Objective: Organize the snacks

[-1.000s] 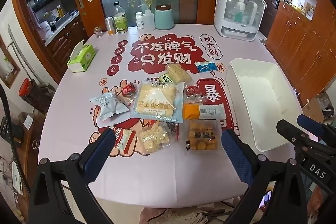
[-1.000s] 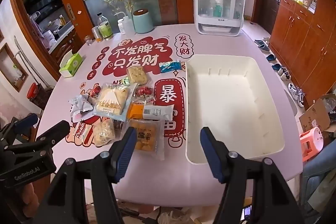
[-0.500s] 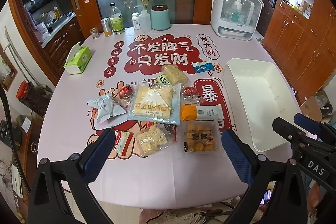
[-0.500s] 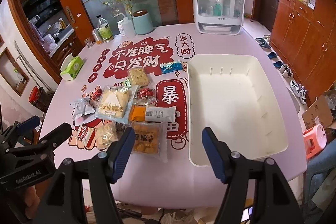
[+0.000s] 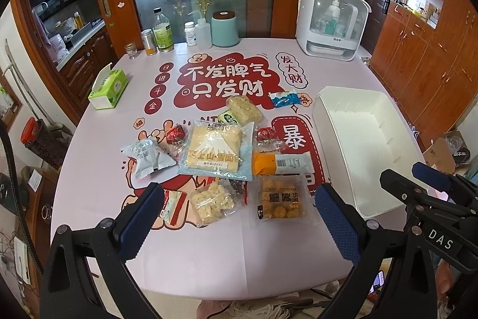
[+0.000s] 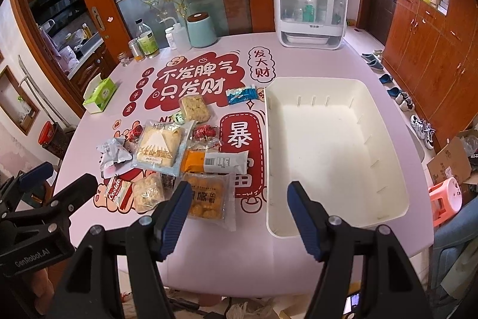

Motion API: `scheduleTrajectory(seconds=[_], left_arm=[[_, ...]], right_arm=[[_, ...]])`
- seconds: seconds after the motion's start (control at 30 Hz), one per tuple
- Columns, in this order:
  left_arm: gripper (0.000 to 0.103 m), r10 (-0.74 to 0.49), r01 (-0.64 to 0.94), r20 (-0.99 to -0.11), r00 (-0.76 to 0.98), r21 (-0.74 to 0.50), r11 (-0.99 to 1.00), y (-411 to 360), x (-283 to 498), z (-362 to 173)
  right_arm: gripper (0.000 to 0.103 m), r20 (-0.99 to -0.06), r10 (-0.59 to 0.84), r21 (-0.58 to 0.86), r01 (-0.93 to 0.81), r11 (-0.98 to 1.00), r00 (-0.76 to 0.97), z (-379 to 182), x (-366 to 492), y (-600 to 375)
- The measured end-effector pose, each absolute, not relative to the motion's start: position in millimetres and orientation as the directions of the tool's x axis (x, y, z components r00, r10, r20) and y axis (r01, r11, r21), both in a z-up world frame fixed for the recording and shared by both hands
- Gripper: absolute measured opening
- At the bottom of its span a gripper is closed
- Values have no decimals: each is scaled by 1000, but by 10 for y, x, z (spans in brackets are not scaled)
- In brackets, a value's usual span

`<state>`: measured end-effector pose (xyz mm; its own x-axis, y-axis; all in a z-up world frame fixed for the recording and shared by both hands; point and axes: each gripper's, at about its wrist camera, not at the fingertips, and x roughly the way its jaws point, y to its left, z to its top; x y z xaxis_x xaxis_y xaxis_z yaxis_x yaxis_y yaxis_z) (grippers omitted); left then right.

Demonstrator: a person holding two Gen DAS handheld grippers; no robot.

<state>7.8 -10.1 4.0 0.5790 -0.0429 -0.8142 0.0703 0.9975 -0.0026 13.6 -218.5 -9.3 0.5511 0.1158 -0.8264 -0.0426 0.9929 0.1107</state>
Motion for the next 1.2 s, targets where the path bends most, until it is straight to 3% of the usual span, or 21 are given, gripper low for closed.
scheduleTrajectory(seconds=[1.2], left_arm=[[100,-43,47,-829,557,-20,999,158,158,-26]], right_arm=[[67,-831,130,120,-53,991,541,-149,165,-2037]])
